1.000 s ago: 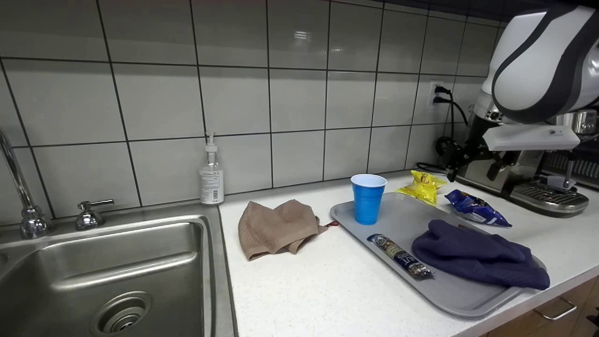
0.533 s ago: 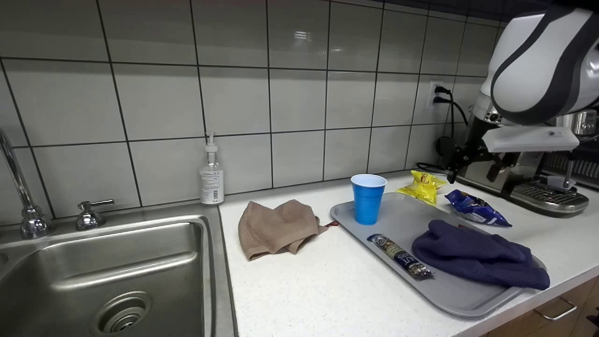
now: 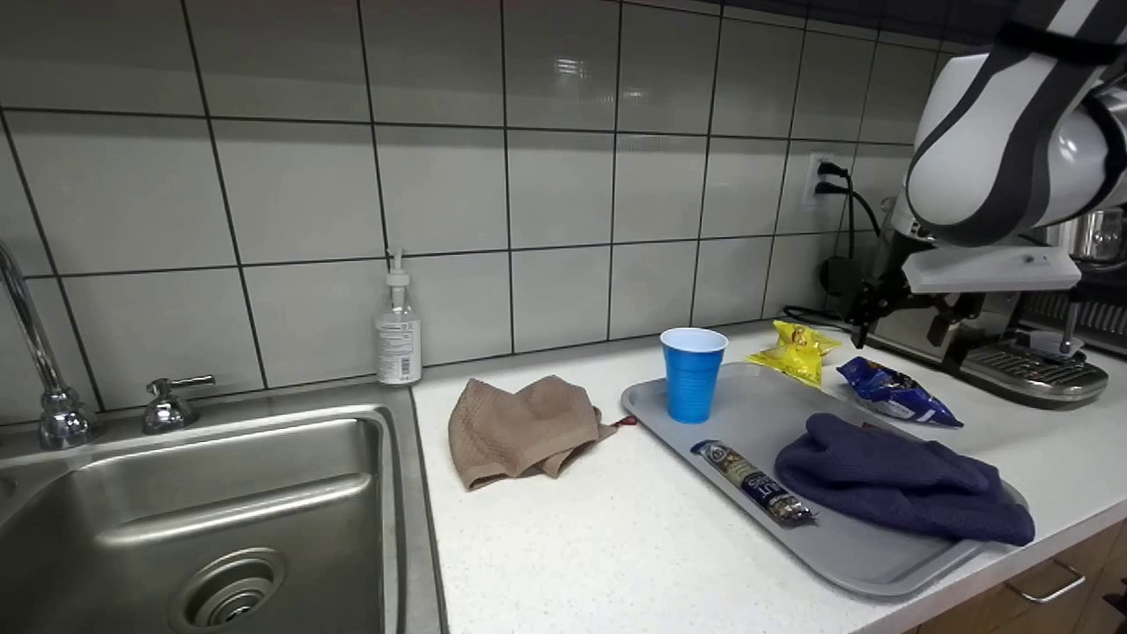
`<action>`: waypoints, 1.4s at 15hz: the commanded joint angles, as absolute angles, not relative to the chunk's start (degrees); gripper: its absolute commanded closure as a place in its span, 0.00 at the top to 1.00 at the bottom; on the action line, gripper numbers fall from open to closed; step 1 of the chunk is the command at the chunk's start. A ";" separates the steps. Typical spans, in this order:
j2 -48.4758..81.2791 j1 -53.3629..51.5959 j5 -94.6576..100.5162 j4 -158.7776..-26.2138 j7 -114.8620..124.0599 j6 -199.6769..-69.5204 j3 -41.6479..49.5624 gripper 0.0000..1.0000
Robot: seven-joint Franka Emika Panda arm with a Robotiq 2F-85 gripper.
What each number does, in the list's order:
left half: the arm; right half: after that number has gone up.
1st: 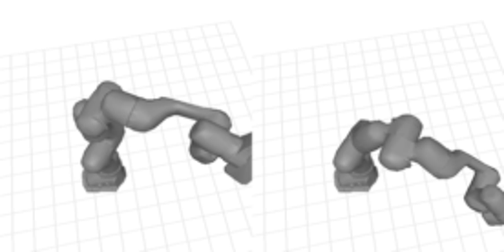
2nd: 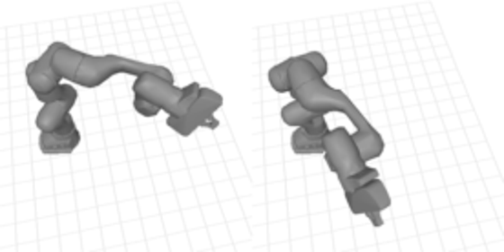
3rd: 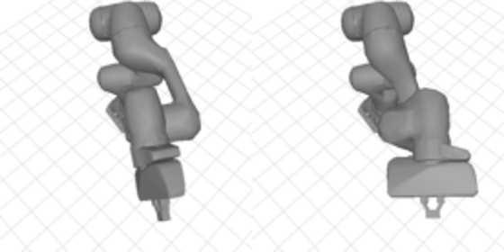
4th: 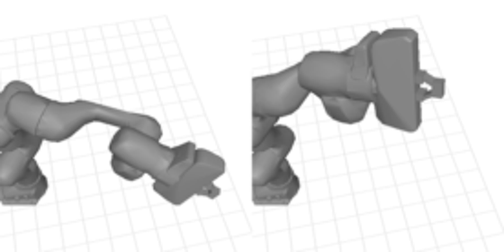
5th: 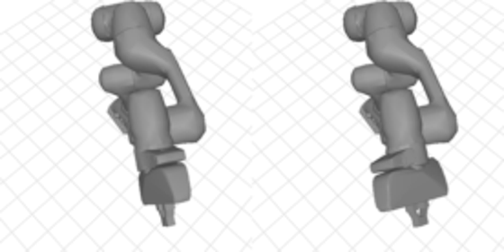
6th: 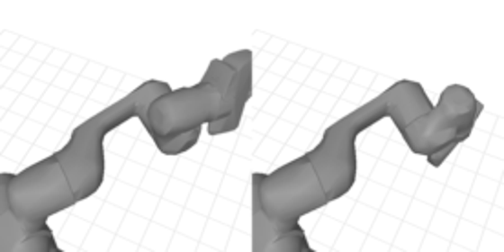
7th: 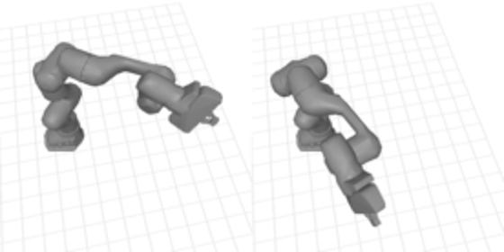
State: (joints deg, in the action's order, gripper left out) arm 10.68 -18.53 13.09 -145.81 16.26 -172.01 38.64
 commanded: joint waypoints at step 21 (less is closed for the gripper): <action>29.98 -3.92 7.82 -126.23 15.47 -164.46 28.91 1.00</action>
State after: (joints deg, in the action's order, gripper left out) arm 30.05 -5.43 6.82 -127.31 16.17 -166.58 29.85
